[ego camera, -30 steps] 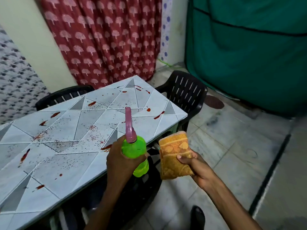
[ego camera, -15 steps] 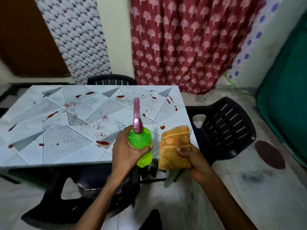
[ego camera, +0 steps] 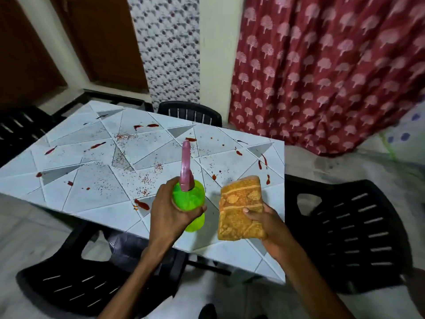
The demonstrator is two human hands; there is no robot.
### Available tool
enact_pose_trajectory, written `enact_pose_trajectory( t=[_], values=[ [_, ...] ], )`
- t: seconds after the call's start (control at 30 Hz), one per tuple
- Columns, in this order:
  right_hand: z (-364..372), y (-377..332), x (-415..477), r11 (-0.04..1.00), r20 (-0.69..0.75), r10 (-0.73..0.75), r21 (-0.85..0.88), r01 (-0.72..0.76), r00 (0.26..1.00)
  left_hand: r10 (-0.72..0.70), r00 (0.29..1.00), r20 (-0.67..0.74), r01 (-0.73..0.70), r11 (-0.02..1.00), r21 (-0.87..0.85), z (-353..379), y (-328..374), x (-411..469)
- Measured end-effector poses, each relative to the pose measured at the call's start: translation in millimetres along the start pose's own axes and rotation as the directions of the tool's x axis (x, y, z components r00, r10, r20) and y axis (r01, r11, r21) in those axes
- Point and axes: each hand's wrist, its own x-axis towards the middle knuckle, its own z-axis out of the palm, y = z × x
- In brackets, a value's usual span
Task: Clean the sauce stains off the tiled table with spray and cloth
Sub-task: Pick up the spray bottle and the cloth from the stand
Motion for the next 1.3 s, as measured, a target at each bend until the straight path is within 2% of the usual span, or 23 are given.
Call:
enact_pose_trajectory(
  t=[0.17,0.27,0.43,0.67,0.87,1.3],
  values=[
    [3,-25,46,0.996,0.115,0.079,-0.059,-0.073,0.99,-0.088,0.987,-0.134,0.085,0.996,-0.031,18,5,13],
    [8,-40,76,0.985,0.194,0.143,-0.12,-0.121,0.97,-0.143,0.959,-0.245,0.134,0.99,-0.053,22,5,18],
    [34,-58,117,0.959,0.254,0.229,-0.224,-0.173,0.94,-0.219,0.91,-0.353,0.218,0.975,-0.043,12,-7,33],
    [116,-51,177,0.935,0.29,0.284,-0.295,-0.197,0.914,-0.24,0.89,-0.388,0.255,0.967,-0.014,-40,-46,93],
    [196,-25,229,0.93,0.259,0.292,-0.3,-0.211,0.921,-0.262,0.89,-0.372,0.291,0.956,0.025,-103,-119,171],
    [302,12,317,0.909,0.21,0.294,-0.365,-0.204,0.932,-0.344,0.844,-0.411,0.35,0.935,-0.064,-185,-221,309]
  ],
)
